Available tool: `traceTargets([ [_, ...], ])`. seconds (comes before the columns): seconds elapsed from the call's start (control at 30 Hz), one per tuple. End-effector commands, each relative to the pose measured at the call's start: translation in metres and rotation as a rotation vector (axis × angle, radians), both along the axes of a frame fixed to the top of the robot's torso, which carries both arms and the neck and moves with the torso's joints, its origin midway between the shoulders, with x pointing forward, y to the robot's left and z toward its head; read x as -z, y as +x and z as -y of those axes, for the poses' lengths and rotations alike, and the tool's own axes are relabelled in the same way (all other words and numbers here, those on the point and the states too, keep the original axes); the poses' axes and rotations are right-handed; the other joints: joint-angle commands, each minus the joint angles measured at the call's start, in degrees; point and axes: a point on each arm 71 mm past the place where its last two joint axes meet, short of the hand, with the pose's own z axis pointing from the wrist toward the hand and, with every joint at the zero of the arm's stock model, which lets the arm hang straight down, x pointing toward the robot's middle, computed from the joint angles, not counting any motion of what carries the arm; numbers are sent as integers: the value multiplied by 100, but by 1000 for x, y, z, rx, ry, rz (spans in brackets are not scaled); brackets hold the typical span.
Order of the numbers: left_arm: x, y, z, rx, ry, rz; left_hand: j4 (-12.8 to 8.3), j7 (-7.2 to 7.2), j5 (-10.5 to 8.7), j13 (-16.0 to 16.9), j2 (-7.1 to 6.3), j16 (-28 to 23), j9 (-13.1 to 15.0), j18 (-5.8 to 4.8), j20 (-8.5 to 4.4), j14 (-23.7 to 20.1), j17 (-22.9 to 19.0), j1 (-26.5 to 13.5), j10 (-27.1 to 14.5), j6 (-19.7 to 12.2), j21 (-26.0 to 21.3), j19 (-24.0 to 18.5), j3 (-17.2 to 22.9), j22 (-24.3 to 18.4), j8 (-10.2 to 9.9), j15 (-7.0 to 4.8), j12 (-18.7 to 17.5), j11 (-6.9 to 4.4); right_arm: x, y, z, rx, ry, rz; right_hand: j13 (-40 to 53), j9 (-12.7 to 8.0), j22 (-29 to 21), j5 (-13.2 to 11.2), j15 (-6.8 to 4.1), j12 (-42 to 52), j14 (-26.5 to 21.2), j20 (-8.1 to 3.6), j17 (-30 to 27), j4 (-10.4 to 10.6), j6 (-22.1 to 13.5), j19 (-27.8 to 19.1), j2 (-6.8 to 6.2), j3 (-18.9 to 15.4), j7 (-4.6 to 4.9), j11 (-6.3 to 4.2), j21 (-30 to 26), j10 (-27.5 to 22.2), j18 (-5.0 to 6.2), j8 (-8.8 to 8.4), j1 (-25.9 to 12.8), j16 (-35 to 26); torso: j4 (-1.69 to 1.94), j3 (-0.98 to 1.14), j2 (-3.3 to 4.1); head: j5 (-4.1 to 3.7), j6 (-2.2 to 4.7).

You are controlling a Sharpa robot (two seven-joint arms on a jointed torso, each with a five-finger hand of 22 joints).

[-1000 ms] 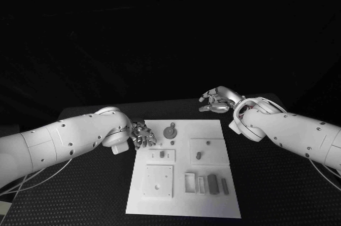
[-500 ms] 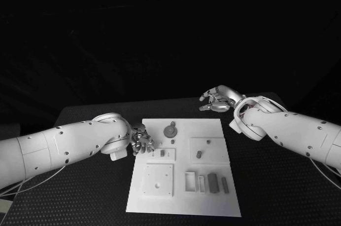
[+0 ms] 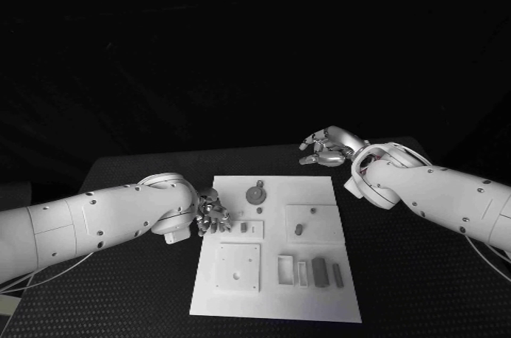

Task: Assemble the parts on the task board

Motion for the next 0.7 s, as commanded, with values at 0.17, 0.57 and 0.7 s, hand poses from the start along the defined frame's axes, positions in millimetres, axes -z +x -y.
traceTargets([
  [0.17,3,1,3,-32,13,23,-5,3,18,4,99,21,251,110,-12,43,-11,111,113,39,45,19,8,138,48,-16,27,-57,0,0,0,-10,-3,-7,-7,-6,65,14,1,39,-30,-14,-7,2,-77,10,40,-22,101,3,-21,-40,79,30,-40,28,-2,3,2,-21,-9],
  [0.57,12,-2,9,-16,27,5,-4,4,18,2,105,14,253,107,-14,44,-18,101,109,29,48,11,10,137,46,-18,22,-55,0,-1,-1,-12,-3,-8,-10,-7,65,14,1,42,-31,-14,-9,3,-78,10,41,-21,102,3,-21,-40,79,31,-42,29,-4,3,1,-39,-10],
  [0.7,12,-2,9,-9,37,17,-4,5,18,1,104,13,254,107,-15,44,-19,100,108,27,49,9,10,136,46,-18,21,-55,0,-1,-1,-12,-3,-8,-12,-8,65,14,1,42,-31,-14,-9,3,-78,10,41,-21,102,3,-21,-41,79,31,-43,29,-4,4,0,-41,-16],
])
